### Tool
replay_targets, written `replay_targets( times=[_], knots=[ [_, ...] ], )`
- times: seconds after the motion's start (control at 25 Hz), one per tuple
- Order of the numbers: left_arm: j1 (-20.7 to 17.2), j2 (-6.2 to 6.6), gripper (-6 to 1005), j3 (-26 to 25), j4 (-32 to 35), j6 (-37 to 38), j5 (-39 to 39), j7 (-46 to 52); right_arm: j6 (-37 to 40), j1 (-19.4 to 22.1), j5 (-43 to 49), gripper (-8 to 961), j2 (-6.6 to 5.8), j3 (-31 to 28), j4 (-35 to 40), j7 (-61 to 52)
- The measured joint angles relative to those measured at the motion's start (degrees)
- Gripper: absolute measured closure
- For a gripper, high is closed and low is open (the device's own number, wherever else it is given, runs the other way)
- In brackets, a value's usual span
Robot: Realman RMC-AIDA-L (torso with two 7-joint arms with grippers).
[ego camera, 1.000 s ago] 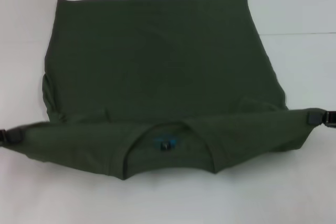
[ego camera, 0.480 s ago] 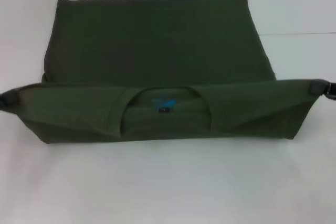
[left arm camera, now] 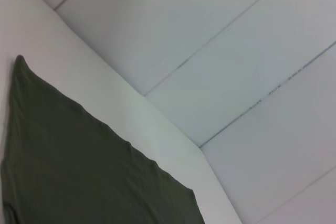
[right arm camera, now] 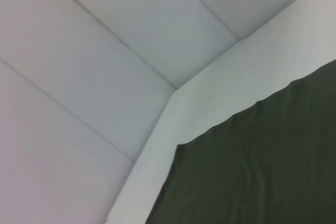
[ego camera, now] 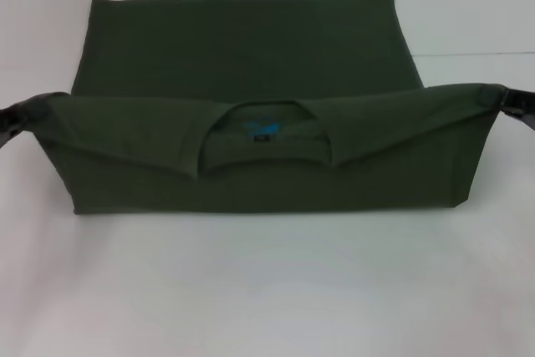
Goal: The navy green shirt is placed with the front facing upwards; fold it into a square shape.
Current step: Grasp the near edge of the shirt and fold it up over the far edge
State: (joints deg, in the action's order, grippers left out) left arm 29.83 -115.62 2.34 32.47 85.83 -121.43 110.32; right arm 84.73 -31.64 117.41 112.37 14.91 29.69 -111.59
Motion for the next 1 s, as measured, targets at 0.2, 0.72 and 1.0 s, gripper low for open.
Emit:
replay_targets(
  times=[0.2, 0.72, 1.0],
  knots=[
    [1.56, -1.40, 969, 0.02, -0.63, -4.06, 0.32, -2.36, -4.61, -0.82, -1.83, 909, 1.51, 0.07, 0.07, 1.41],
    [7.39, -4.22, 969, 0.22, -5.30, -16.07, 3.19, -11.16, -13.51, -2.13, -5.10, 908, 3.70, 0.01, -0.12, 2.61],
    [9.05, -5.42, 968, 0.17, -5.93, -20.56, 3.54, -12.96, -17.82, -2.41, -6.58, 908, 4.58, 0.40, -0.16, 3.46]
  ],
)
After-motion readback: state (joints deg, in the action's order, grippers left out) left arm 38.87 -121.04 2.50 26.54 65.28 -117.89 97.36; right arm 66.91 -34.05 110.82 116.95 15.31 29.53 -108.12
